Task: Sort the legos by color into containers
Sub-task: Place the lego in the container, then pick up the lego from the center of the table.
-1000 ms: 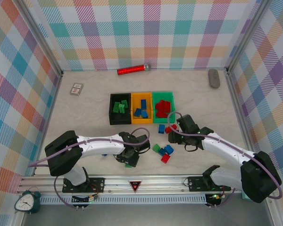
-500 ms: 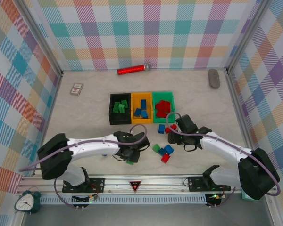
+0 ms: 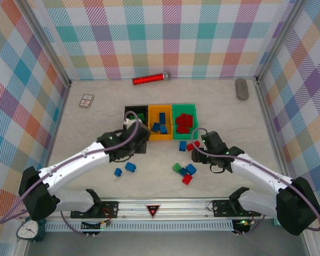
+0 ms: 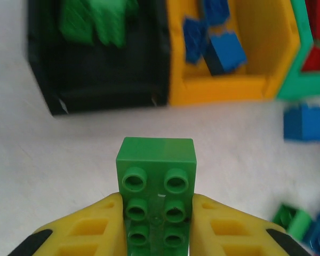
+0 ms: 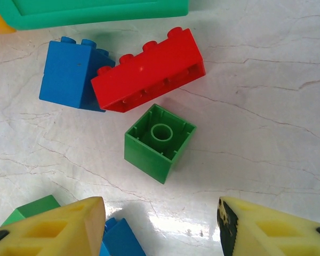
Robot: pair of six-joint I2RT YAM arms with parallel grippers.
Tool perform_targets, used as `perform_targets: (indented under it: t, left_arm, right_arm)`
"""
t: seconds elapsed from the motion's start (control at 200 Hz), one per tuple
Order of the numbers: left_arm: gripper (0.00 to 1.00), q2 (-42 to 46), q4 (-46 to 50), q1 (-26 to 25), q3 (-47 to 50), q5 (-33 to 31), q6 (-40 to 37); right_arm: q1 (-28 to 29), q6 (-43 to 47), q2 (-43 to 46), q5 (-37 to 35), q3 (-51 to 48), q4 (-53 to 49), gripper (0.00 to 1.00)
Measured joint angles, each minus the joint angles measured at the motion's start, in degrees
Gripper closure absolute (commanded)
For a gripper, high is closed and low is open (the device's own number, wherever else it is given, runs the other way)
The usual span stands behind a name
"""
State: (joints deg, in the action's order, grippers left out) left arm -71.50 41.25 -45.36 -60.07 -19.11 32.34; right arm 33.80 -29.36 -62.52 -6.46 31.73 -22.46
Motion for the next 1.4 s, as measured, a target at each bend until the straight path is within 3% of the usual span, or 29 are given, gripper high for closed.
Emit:
perform_targets:
  t: [0.13,0.325,0.385,0.485,0.605,0.81,1.215,1.4]
  left_arm:
    - [0.71,-3.1,-1.9,8.5,-4.4,-0.3,-4.2]
    - [0.70,-15.3,-4.2,14.5,-14.0,-0.3,-9.6]
    - [0.65,-19.2,-4.1,15.5,-17.2,0.2,-10.7]
    - [0.48,-24.2,-4.1,17.2,-20.7,2.2,-12.2]
    - [0.41,-25.7,-4.1,18.2,-20.9,5.4,-12.4]
    - [0.39,-20.2,-7.6,18.3,-12.4,10.4,-11.4]
    - [0.38,0.6,-11.3,18.1,6.9,15.7,-8.0]
    - [0.38,4.2,-14.3,17.9,12.3,18.7,-6.2]
  right_arm:
    - [0.0,0.0,0.1,0.0,-0.1,-0.3,0.42]
    - [0.0,-0.2,2.2,0.6,-1.6,-0.5,0.42]
    - [0.0,-0.3,3.8,0.9,-2.4,-1.0,0.41]
    - [0.0,-0.7,6.4,1.0,-3.2,-1.9,0.41]
    - [0.0,-1.3,7.6,0.9,-3.5,-2.2,0.40]
    - [0.0,-1.5,4.2,1.2,-3.5,-2.1,0.40]
    - [0.4,-1.3,-1.1,2.3,-1.7,-0.9,0.40]
    - [0.4,-1.0,-3.1,2.2,0.5,-0.7,0.40]
